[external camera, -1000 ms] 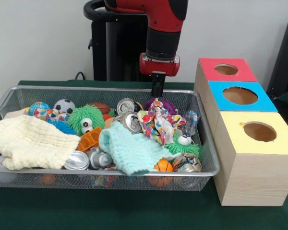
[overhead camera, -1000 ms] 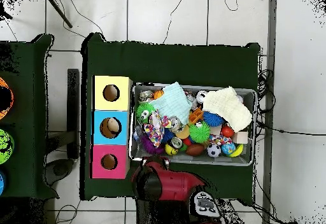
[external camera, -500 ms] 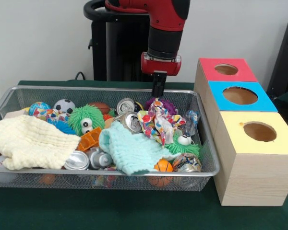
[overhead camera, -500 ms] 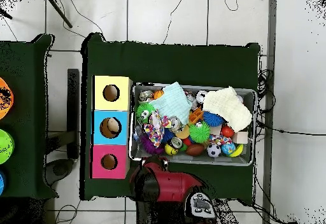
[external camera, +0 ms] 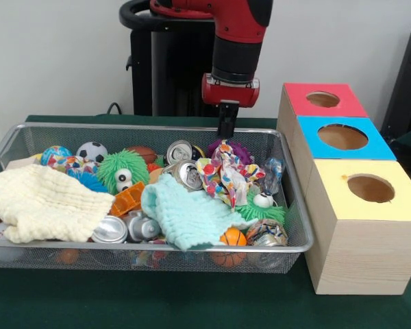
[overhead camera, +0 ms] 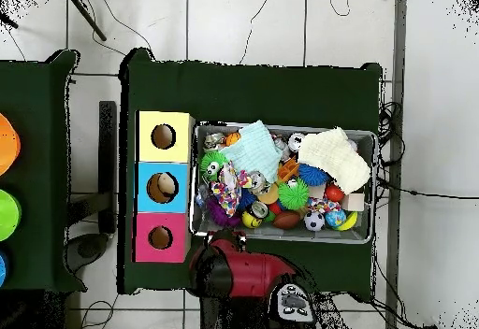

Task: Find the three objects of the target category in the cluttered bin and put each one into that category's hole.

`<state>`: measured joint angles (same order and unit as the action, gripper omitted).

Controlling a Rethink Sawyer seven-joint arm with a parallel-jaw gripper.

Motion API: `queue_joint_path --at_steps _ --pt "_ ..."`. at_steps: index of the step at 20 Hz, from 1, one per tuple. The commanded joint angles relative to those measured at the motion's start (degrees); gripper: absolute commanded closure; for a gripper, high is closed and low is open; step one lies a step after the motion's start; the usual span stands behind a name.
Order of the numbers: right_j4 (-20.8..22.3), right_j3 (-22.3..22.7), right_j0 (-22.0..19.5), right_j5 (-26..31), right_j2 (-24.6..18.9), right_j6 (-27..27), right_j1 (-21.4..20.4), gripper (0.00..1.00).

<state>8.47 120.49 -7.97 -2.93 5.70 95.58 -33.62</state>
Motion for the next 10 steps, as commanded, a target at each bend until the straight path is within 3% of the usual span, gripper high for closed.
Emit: queue_joint_path --at_steps 1,10 --pt "1.8 3.1 1.6 3.4 -3.2 7.4 -1.6 1.00" --pt "1.2 3.7 6.5 3.0 -0.3 8.0 -2.3 1.00"
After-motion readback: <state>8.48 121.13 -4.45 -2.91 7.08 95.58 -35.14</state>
